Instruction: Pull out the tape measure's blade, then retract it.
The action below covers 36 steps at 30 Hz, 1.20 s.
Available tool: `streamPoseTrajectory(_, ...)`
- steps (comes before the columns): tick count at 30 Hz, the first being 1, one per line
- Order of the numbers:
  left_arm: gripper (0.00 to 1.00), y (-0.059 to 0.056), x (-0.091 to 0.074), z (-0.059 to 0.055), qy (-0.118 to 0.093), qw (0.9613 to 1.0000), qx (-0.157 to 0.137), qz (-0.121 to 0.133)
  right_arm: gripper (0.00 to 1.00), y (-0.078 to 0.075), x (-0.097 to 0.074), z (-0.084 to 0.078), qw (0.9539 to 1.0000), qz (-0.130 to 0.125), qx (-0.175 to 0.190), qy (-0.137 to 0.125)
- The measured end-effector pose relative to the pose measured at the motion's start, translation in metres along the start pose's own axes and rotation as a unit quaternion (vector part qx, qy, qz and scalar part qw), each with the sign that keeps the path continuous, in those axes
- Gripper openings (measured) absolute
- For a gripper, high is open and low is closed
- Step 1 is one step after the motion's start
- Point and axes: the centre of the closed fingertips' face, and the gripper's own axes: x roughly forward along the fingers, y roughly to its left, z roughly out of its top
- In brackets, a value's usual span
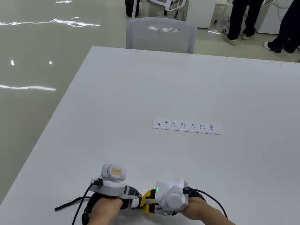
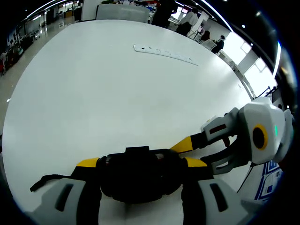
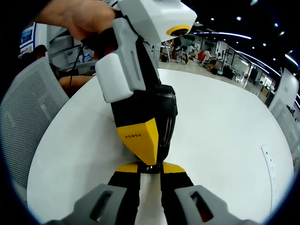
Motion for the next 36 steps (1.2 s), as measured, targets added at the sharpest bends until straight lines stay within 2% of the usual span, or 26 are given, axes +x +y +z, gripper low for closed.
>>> streamPoseTrajectory(7, 0.66, 0.0, -0.005, 0.0, -0.003, 0.9999, 0.012, -0.002, 0.17, 0.001, 0.0, -0.002, 1.0, 0.0, 0.004, 0.008)
streamPoseTrajectory(13, 0.68, 0.004, -0.003, 0.006, -0.012, 0.9997, 0.019, -0.004, 0.2, 0.001, -0.002, -0.002, 0.9999, -0.007, 0.007, 0.008)
streamPoseTrajectory(19, 0.69, -0.002, -0.007, 0.008, -0.021, 0.9993, 0.027, -0.015, 0.24, 0.0, -0.007, -0.001, 0.9998, -0.017, 0.012, 0.006)
streamPoseTrajectory(21, 0.7, -0.004, -0.012, 0.007, -0.025, 0.9989, 0.037, -0.015, 0.25, -0.001, -0.012, 0.001, 0.9994, -0.025, 0.025, -0.002)
streamPoseTrajectory(25, 0.72, -0.001, -0.011, 0.011, -0.032, 0.998, 0.049, -0.021, 0.27, -0.003, -0.019, 0.002, 0.9984, -0.039, 0.041, -0.007)
streamPoseTrajectory(27, 0.73, 0.0, -0.016, 0.009, -0.036, 0.9971, 0.061, -0.026, 0.29, -0.002, -0.025, 0.005, 0.9974, -0.044, 0.056, -0.012)
streamPoseTrajectory(29, 0.74, -0.002, -0.024, 0.009, -0.043, 0.9959, 0.074, -0.028, 0.29, -0.002, -0.032, 0.007, 0.997, -0.053, 0.054, -0.015)
streamPoseTrajectory(31, 0.76, -0.002, -0.021, 0.011, -0.047, 0.9951, 0.081, -0.03, 0.31, -0.002, -0.036, 0.008, 0.9961, -0.057, 0.065, -0.018)
streamPoseTrajectory(33, 0.77, -0.007, -0.027, 0.007, -0.049, 0.9944, 0.088, -0.032, 0.33, -0.001, -0.043, 0.007, 0.9949, -0.065, 0.075, -0.019)
streamPoseTrajectory(35, 0.77, -0.008, -0.032, 0.006, -0.051, 0.9937, 0.094, -0.034, 0.34, -0.001, -0.046, 0.005, 0.9941, -0.069, 0.081, -0.022)
streamPoseTrajectory(36, 0.77, -0.008, -0.031, 0.004, -0.049, 0.9929, 0.101, -0.039, 0.35, -0.001, -0.049, 0.003, 0.9931, -0.073, 0.089, -0.022)
